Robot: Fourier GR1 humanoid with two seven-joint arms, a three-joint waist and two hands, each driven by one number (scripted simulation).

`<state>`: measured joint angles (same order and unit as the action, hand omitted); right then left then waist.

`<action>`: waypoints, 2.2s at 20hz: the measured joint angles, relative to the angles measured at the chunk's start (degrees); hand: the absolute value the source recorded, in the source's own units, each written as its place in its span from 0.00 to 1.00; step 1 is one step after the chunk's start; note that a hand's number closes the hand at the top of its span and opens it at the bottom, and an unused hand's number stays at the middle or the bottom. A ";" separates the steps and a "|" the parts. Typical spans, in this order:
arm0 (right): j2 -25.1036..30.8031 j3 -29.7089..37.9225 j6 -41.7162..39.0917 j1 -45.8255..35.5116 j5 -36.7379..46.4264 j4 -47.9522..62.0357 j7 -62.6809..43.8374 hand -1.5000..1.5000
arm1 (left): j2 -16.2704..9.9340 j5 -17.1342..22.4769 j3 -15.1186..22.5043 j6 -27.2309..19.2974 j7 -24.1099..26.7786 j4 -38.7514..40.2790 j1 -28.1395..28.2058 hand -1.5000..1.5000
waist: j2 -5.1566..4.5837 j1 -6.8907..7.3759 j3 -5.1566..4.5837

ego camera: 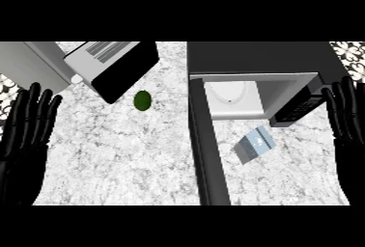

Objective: Pick up the milk, place it into the microwave and close the microwave

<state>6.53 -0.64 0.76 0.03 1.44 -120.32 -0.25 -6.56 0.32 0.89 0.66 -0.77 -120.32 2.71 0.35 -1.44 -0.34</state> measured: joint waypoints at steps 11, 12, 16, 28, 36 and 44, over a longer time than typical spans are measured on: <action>-5.55 -15.72 5.53 -0.04 0.20 0.52 -3.94 0.00 | 4.83 -1.98 3.10 -4.55 -2.94 -2.80 4.66 0.00 | -0.23 1.93 0.33; -5.75 -17.19 6.14 0.48 -0.11 0.16 -4.32 0.00 | 5.19 -1.89 3.51 -4.68 -2.34 -3.10 6.16 0.00 | -0.22 1.90 0.33; -6.23 -22.88 8.33 3.59 0.28 -1.16 -3.30 0.00 | 5.88 -2.26 6.84 -5.46 1.06 -4.47 12.79 0.00 | -0.21 1.77 0.32; -5.61 -26.65 17.19 9.46 8.82 0.73 2.29 0.00 | 5.50 -2.37 12.04 -4.21 7.67 -11.20 28.18 0.00 | -0.20 1.77 0.33; -6.18 -22.93 21.47 8.49 11.24 5.87 5.46 0.00 | 5.52 -3.92 16.37 -4.33 14.03 -10.80 35.63 0.00 | -0.10 1.91 0.32; -6.00 -17.09 21.20 6.88 7.23 14.12 11.21 0.00 | 3.54 -2.88 16.79 -3.47 18.14 -11.18 40.02 0.00 | -0.06 1.93 0.27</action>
<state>0.53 -17.73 21.96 6.91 8.67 -106.20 10.96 -3.03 -2.56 17.68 -2.81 17.36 -131.51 42.73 0.29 0.49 -0.07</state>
